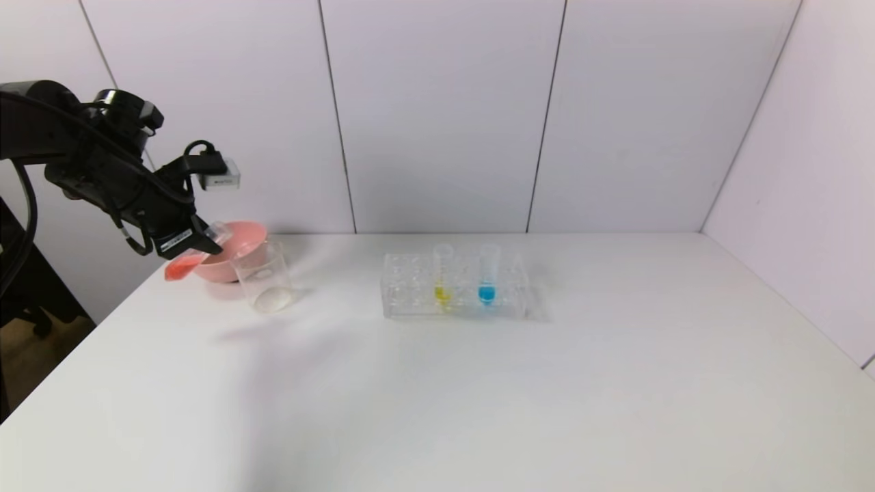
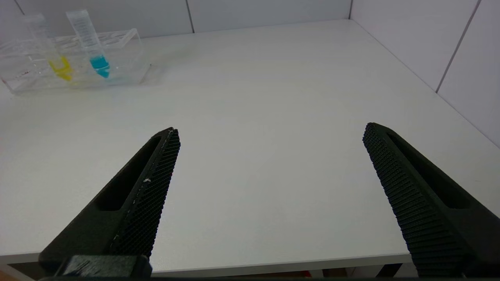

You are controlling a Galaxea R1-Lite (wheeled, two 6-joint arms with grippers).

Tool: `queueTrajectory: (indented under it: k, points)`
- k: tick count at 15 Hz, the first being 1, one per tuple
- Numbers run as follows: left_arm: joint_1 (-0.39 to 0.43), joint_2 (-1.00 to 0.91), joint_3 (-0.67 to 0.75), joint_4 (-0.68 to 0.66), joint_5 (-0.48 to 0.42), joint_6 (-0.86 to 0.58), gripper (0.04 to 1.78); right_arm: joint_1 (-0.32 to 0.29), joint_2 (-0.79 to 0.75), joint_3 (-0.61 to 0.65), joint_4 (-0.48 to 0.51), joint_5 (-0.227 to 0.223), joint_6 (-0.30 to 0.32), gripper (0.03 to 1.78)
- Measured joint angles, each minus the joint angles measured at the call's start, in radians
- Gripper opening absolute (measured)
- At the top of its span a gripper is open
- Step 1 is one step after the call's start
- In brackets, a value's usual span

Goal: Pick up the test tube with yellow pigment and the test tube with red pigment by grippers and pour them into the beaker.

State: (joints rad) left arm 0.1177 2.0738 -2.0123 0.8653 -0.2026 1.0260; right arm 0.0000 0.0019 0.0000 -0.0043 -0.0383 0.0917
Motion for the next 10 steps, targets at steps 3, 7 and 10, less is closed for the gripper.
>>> queueTrajectory:
  k: [3,7,10]
  points:
    - [-0.034,0.001,0.0,0.006,0.118,0.026,0.44,0.0,0.0,0.0,0.0,0.0,0.0,1.71]
    - [-0.07,0.01,-0.009,-0.003,0.221,0.034,0.44,0.0,0.0,0.0,0.0,0.0,0.0,1.71]
    - [-0.097,0.024,-0.011,-0.005,0.334,0.035,0.44,0.0,0.0,0.0,0.0,0.0,0.0,1.71]
